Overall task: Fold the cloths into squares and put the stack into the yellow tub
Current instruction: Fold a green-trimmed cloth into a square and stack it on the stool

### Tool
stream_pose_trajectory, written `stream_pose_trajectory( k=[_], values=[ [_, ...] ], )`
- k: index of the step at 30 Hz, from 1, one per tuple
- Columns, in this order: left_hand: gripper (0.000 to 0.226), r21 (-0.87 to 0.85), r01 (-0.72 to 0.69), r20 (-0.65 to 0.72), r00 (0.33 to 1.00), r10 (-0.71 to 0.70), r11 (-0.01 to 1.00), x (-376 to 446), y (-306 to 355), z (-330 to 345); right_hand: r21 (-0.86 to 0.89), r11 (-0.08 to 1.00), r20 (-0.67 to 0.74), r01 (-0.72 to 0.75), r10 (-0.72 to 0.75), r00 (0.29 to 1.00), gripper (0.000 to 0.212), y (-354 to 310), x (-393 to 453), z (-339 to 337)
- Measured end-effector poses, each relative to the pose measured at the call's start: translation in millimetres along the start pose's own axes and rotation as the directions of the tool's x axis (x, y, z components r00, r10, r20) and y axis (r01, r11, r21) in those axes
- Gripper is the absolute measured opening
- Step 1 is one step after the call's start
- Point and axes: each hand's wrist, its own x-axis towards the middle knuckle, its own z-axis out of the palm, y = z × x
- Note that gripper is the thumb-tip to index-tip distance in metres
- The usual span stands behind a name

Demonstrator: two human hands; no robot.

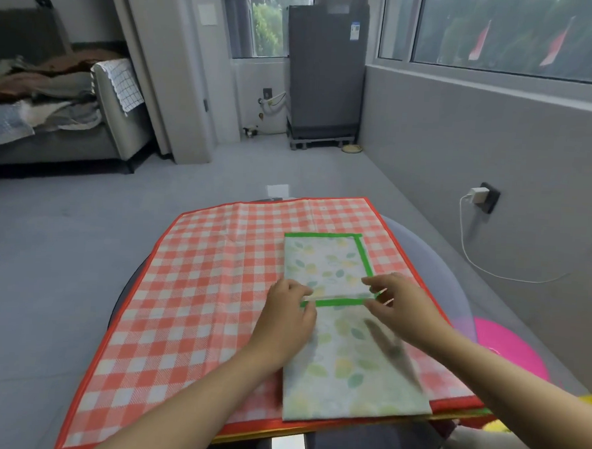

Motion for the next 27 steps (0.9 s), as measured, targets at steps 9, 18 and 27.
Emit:
stream_pose_trajectory(
  k=[9, 18, 27],
  values=[
    [0.015, -0.296, 0.332, -0.122, 0.917, -0.380, 0.895, 38.2, -7.5, 2.6, 0.298, 0.865, 0.051, -0.404, 0.408, 0.912, 0.031, 14.0, 35.2, 5.8],
    [0.011, -0.468, 0.410, -0.067, 0.867, -0.494, 0.783, 48.9, -8.8, -3.1, 0.387, 0.791, 0.064, -0.473, 0.489, 0.870, 0.016, 18.4, 49.3, 9.3],
    [0.009, -0.726, 0.338, -0.006, 0.868, -0.496, 0.599, 36.1, -10.9, -8.2, 0.715, 0.561, 0.163, -0.418, 0.447, 0.880, 0.009, 29.9, 39.4, -4.9]
  ],
)
